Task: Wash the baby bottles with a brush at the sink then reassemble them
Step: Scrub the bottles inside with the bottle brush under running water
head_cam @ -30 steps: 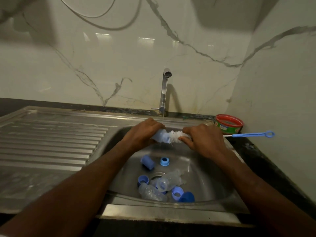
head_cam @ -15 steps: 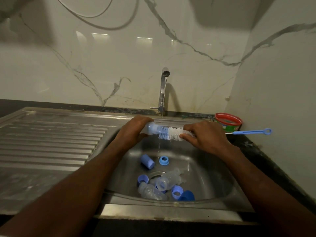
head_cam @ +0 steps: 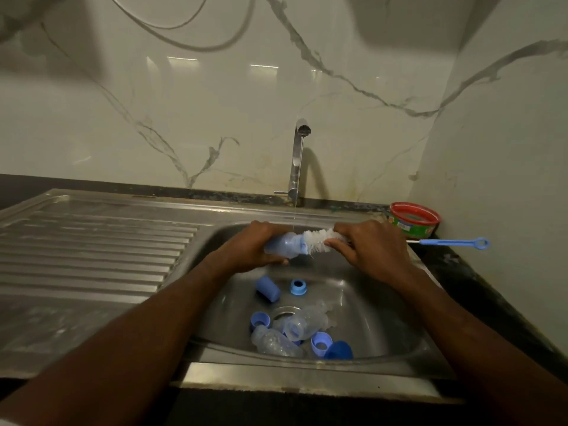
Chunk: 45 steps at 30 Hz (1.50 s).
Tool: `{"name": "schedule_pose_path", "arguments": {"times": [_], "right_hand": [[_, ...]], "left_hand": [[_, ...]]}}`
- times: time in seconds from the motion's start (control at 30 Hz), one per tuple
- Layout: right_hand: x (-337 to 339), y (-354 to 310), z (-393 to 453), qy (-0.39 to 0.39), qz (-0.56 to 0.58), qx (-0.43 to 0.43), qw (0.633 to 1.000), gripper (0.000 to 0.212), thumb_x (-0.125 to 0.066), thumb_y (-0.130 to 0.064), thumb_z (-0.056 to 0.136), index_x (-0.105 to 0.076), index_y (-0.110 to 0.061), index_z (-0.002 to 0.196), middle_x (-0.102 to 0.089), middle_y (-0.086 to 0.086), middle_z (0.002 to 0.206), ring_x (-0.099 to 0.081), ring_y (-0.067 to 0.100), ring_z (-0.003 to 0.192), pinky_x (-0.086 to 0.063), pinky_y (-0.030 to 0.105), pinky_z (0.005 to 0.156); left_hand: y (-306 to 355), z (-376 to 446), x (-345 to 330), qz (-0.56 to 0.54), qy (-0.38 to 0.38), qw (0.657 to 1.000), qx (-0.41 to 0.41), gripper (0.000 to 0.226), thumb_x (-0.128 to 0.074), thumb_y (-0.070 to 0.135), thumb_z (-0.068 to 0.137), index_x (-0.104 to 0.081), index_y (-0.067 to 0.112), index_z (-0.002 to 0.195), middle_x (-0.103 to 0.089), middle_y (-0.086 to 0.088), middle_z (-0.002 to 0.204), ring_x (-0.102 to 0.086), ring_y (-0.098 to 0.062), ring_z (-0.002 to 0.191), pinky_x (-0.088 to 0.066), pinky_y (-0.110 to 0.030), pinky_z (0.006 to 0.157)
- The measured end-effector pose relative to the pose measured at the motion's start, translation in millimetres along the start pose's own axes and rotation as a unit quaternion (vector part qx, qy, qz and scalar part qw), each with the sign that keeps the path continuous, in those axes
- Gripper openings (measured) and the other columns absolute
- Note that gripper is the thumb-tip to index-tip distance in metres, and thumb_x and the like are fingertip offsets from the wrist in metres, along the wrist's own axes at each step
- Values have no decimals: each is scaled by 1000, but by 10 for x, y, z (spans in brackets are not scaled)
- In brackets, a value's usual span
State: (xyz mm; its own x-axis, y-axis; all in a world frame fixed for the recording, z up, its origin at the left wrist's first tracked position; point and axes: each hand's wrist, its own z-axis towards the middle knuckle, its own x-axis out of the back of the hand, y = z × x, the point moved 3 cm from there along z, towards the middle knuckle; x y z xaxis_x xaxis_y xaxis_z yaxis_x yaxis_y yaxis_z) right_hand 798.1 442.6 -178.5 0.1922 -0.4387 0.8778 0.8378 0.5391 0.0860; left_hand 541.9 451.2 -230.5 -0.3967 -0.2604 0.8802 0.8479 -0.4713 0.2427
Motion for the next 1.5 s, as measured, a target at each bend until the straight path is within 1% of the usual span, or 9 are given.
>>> {"name": "schedule_pose_path", "arguments": {"times": [0.17, 0.37, 0.47, 0.63, 0.73, 0.93, 1.13, 1.33, 1.5], "right_hand": [[100, -25, 9, 49, 5, -83, 995, 39, -46, -63, 98, -68, -33, 109, -66, -7, 86, -56, 13, 78, -38, 30, 67], [104, -228, 45, 35, -47, -38, 998, 39, -45, -61, 99, -64, -34, 121, -71, -4, 100, -61, 14, 82, -40, 28, 66], [132, -107, 25, 19, -70, -74, 995, 39, -46, -61, 99, -63, -33, 122, -70, -5, 104, -64, 14, 88, -37, 28, 65], [69, -181, 3, 3, -24, -53, 998, 40, -47, -62, 98, -66, -34, 119, -71, -4, 100, -57, 14, 81, -36, 29, 66], [84, -281, 15, 34, -20, 5, 999, 39, -46, -63, 98, -66, -34, 116, -72, -5, 95, -47, 10, 73, -28, 27, 59], [65, -111, 27, 39, -53, -90, 994, 41, -47, -63, 98, -63, -33, 121, -71, -2, 100, -66, 18, 85, -54, 35, 72], [-26, -118, 18, -13, 18, -78, 997, 42, -46, -66, 96, -68, -36, 116, -71, -5, 96, -64, 16, 87, -52, 35, 75], [-30, -197, 26, 19, 20, -47, 998, 42, -46, -66, 96, -67, -36, 117, -71, -6, 95, -60, 13, 81, -48, 32, 70], [-17, -13, -10, 18, -1, -184, 983, 40, -51, -64, 96, -68, -32, 111, -70, -3, 97, -61, 17, 86, -50, 33, 74]], "left_hand": [[-25, 49, 221, 52, 157, 985, 50, 67, -92, 50, 61, -53, 25, 108, -55, 5, 110, -51, -13, 98, -40, -26, 76], [8, 30, -128, -16, 15, 997, 69, 106, -87, 45, 72, -27, 18, 154, -31, -9, 153, -34, -24, 136, -39, -39, 111], [57, 28, -194, -53, -42, 997, 31, 78, -77, 25, 87, -35, 18, 152, -45, -7, 150, -45, -20, 135, -36, -29, 109], [-25, 56, 9, 37, 123, 992, -10, 69, -91, 40, 65, -53, 19, 119, -54, -4, 121, -49, -17, 106, -50, -38, 88], [-41, 55, -9, 61, 158, 984, 49, 88, -93, 48, 59, -48, 21, 130, -45, -6, 130, -42, -20, 116, -46, -34, 92], [95, 27, -178, -122, -13, 992, 41, 90, -80, 24, 86, -26, 17, 158, -40, -7, 156, -42, -19, 139, -37, -37, 115], [100, 40, 100, 47, 129, 990, 10, 62, -91, 41, 66, -54, 24, 113, -57, 0, 117, -50, -12, 102, -51, -35, 84], [4, 37, -118, -14, 78, 996, 49, 113, -91, 46, 66, -26, 26, 156, -28, -7, 157, -28, -25, 142, -34, -39, 112], [145, 78, -152, -35, -5, 999, -1, 74, -76, 30, 88, -38, 20, 151, -50, -4, 146, -51, -18, 128, -41, -28, 104]]}}
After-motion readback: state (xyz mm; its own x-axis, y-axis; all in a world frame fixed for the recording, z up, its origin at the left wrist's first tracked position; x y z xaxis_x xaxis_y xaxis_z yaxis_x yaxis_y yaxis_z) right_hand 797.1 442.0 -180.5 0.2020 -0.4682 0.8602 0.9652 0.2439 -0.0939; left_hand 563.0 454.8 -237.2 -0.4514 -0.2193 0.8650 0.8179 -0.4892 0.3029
